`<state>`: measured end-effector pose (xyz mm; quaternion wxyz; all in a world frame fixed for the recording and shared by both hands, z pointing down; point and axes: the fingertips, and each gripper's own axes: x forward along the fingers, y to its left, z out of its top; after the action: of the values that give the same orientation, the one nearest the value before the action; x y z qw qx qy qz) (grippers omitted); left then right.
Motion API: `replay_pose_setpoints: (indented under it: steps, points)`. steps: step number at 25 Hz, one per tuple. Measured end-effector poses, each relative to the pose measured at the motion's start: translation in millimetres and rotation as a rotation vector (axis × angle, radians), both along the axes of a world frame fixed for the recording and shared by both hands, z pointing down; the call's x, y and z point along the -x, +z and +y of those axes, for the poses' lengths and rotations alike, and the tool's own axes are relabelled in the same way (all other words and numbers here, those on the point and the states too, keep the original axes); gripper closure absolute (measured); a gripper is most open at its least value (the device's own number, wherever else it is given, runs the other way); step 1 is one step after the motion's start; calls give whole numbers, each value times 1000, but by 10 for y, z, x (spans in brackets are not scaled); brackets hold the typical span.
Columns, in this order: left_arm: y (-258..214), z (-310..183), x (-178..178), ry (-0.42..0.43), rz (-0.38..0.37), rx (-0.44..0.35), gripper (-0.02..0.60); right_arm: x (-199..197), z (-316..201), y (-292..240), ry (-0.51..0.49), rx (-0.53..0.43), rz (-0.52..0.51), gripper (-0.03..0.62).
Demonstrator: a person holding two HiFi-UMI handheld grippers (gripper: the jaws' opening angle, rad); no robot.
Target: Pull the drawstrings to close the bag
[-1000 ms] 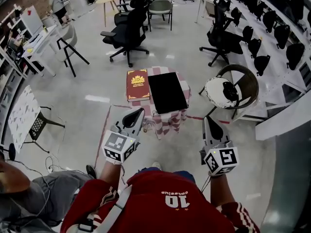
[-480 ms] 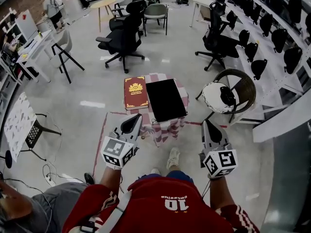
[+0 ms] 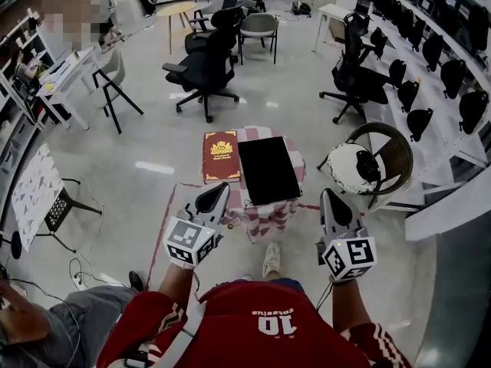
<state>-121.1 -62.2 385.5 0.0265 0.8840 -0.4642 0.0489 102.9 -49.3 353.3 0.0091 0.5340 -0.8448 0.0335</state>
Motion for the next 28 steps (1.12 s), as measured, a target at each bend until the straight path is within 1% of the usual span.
replay_pose_setpoints:
  steps: [3,7,10,12,16,22,25,28]
  points:
    - [-15,-70,-29,5,-37,-26,581,14,-86,3,-4,-2,-7,580]
    - [4,-176,-123,42,-83,-98,519,42,-181,74,-14,2,-10,579]
    - [134,-235,-207,71,-129,-102,474,47,-216,132,-15,15,-10,579]
    - [257,-274,-236,91,-152,-86,454,55,-231,159,-14,25,-14,579]
    - [595,-340,-251,121,-187,-47,451,80,-241,249,-16,45,-12,579]
    - [1253,-416,-330,189,-309,10,451,68,-297,346,-11,78,-17,579]
    - [1647,-457,-337,207,-361,59,451,37,-339,419,-7,88,-18,579]
    - [1989,-529,-326,203,-381,114,451,-5,-382,480,1,97,-15,579]
